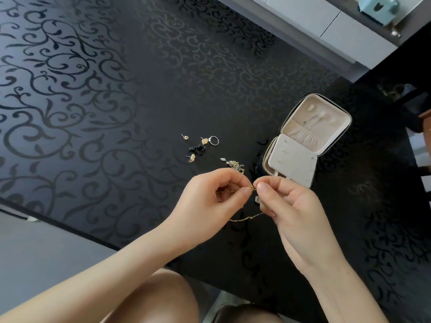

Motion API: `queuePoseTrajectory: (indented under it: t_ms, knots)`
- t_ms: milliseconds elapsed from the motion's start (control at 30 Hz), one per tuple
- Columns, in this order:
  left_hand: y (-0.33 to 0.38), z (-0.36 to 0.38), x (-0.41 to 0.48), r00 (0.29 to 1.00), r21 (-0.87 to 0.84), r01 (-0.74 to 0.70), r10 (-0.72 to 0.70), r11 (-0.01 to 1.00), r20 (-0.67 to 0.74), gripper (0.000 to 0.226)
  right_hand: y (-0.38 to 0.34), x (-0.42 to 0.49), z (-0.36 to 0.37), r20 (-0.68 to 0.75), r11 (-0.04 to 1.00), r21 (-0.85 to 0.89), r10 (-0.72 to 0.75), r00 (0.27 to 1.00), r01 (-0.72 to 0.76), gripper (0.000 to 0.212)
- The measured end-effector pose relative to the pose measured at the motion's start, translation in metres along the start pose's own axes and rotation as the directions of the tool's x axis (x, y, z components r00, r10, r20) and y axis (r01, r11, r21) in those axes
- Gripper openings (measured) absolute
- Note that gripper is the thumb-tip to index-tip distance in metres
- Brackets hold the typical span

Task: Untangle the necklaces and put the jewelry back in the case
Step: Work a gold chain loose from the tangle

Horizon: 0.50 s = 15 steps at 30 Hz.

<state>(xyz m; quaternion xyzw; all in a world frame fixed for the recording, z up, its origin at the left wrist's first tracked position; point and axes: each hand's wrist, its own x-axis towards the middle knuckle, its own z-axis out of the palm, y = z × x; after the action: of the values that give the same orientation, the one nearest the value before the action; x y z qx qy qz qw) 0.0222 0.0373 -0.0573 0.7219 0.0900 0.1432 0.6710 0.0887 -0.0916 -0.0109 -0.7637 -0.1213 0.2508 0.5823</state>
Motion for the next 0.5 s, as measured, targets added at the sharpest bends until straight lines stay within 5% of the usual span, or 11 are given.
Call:
queuePoseTrajectory:
  t_ms: [500]
  knots:
    - [-0.0037,0.0006,0.0016,0.997,0.156,-0.072,0.071,0.985,0.013,0.007,-0.0001,-0.0016,-0.0072,0.078,0.894,-0.396,-0.194,0.978,0.209,0.013]
